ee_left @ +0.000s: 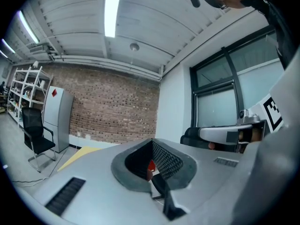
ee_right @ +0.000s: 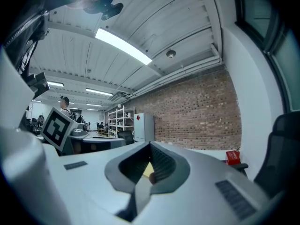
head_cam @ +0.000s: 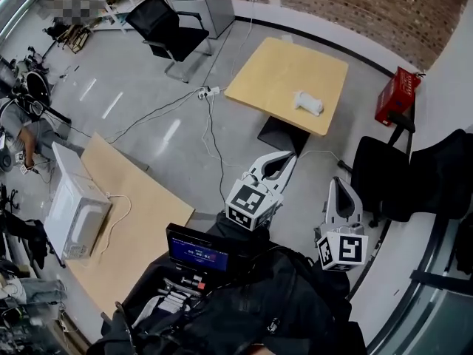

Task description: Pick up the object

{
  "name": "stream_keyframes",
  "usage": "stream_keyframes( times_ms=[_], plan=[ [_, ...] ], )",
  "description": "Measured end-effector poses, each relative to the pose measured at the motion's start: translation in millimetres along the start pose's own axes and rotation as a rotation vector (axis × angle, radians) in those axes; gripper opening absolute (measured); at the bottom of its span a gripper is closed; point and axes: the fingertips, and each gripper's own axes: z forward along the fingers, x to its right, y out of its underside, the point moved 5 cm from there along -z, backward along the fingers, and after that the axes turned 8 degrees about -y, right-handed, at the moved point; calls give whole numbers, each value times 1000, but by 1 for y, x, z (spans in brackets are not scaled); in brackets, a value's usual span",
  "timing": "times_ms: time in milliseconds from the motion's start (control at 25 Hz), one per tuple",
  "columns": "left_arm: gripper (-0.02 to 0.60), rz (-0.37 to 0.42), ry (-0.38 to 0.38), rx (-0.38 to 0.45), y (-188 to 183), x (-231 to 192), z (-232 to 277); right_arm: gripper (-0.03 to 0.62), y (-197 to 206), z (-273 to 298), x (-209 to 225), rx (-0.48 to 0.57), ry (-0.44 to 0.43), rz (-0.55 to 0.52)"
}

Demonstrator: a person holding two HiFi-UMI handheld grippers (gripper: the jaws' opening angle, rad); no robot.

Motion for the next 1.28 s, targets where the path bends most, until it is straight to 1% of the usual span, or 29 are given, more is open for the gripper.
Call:
stream_keyframes(
  times_ms=[240,480,680,840,960,1080,1280],
  plan=[
    [-3,-18,27,-35,-4,-36,43,5,-8,53,19,-6,16,5],
    [-3,-1,50,-78,1,-69,79,5,-7,98,29,-23,33,6],
    [-3,-8,69,-89,0,-91,105,5,-7,123,40,-36,61,12],
    [-3,-20,71,-107,6,-105,118,5,-1,135,43,-59,78,18],
    [-3,-23,75,-122,12,-110,125,5,2,139,45,-77,96,24],
    [-3,-23,96,-140,19,-109,133,5,7,140,50,-95,115,33],
    [-3,-14,130,-162,28,-94,159,5,14,139,78,-111,136,54]
  ],
)
